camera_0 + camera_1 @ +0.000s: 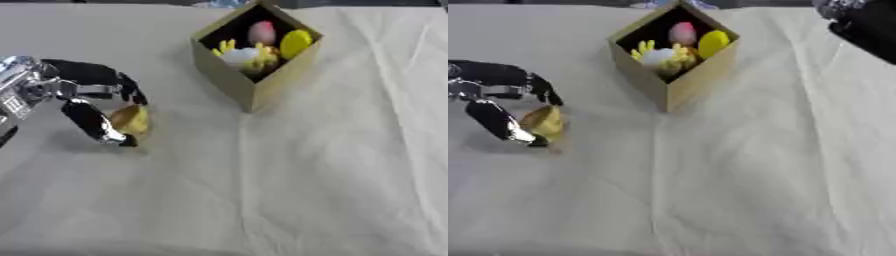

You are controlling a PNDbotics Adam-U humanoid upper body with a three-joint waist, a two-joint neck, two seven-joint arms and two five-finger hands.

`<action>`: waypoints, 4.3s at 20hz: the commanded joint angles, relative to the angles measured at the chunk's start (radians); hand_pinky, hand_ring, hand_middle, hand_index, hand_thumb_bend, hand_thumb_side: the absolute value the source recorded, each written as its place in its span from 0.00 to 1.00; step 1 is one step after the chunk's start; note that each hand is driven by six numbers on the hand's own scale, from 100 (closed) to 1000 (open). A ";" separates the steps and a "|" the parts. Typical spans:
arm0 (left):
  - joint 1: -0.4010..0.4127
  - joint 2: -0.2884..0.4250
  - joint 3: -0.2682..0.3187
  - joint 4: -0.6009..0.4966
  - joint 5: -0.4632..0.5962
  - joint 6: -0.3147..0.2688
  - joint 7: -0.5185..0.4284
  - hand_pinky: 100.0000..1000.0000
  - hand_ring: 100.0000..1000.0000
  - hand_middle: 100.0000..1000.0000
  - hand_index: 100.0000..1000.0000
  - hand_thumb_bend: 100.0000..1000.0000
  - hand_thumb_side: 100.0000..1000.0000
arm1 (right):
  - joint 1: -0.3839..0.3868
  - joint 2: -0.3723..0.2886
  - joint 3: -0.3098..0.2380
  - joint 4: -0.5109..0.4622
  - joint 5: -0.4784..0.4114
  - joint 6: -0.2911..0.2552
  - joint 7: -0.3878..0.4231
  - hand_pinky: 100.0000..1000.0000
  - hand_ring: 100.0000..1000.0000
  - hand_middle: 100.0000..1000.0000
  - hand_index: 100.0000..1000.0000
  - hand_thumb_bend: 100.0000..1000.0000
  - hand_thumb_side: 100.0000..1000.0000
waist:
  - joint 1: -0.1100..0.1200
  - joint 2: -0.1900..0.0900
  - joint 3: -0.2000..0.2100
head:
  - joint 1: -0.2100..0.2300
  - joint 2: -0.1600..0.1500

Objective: Pick up objects on the table and place them in the box.

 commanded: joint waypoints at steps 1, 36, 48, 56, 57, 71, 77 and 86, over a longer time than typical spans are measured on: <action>-0.017 0.034 0.024 -0.023 -0.026 -0.011 0.002 0.81 0.78 0.76 0.89 0.49 0.61 | -0.010 -0.018 -0.012 -0.020 -0.005 -0.002 -0.005 0.87 0.67 0.65 0.77 0.00 0.60 | 0.000 -0.017 0.002 | 0.003 -0.014; -0.433 -0.386 0.253 0.259 -0.168 -0.116 0.203 0.71 0.60 0.55 0.69 0.00 0.04 | -0.039 -0.011 0.003 -0.020 -0.011 -0.015 -0.001 0.88 0.68 0.65 0.77 0.00 0.58 | 0.007 -0.032 -0.025 | 0.015 -0.013; -0.459 -0.542 0.343 0.593 -0.428 -0.215 0.336 0.73 0.65 0.60 0.72 0.06 0.13 | -0.073 0.014 0.013 -0.020 -0.023 -0.019 0.010 0.87 0.67 0.65 0.77 0.00 0.59 | 0.013 -0.011 -0.067 | 0.039 -0.033; -0.461 -0.560 0.382 0.637 -0.522 -0.256 0.387 0.85 0.84 0.85 0.94 0.47 0.63 | -0.071 0.018 0.013 -0.020 -0.024 -0.017 0.008 0.87 0.67 0.64 0.77 0.00 0.59 | 0.013 -0.012 -0.068 | 0.039 -0.028; -0.460 -0.559 0.387 0.631 -0.522 -0.252 0.395 0.84 0.84 0.85 0.94 0.49 0.64 | -0.070 0.019 0.013 -0.020 -0.024 -0.016 0.008 0.87 0.67 0.64 0.77 0.00 0.59 | 0.013 -0.013 -0.068 | 0.039 -0.027; -0.286 -0.443 0.442 0.057 -0.067 -0.006 0.553 0.80 0.68 0.67 0.81 0.06 0.51 | -0.041 0.015 0.001 -0.020 -0.029 -0.021 -0.011 0.87 0.67 0.65 0.77 0.00 0.59 | 0.008 -0.036 -0.022 | -0.002 0.008; -0.009 -0.343 0.532 -0.384 0.303 0.175 0.673 0.80 0.65 0.64 0.82 0.05 0.57 | -0.019 0.025 -0.013 -0.020 -0.050 -0.037 -0.025 0.87 0.66 0.65 0.78 0.00 0.62 | -0.007 -0.036 0.008 | -0.018 0.012; 0.374 -0.334 0.673 -0.580 0.587 0.195 0.864 0.82 0.63 0.62 0.82 0.00 0.75 | 0.006 0.057 -0.023 -0.020 -0.106 -0.066 -0.061 0.88 0.68 0.66 0.79 0.00 0.67 | -0.029 -0.022 0.029 | -0.032 -0.012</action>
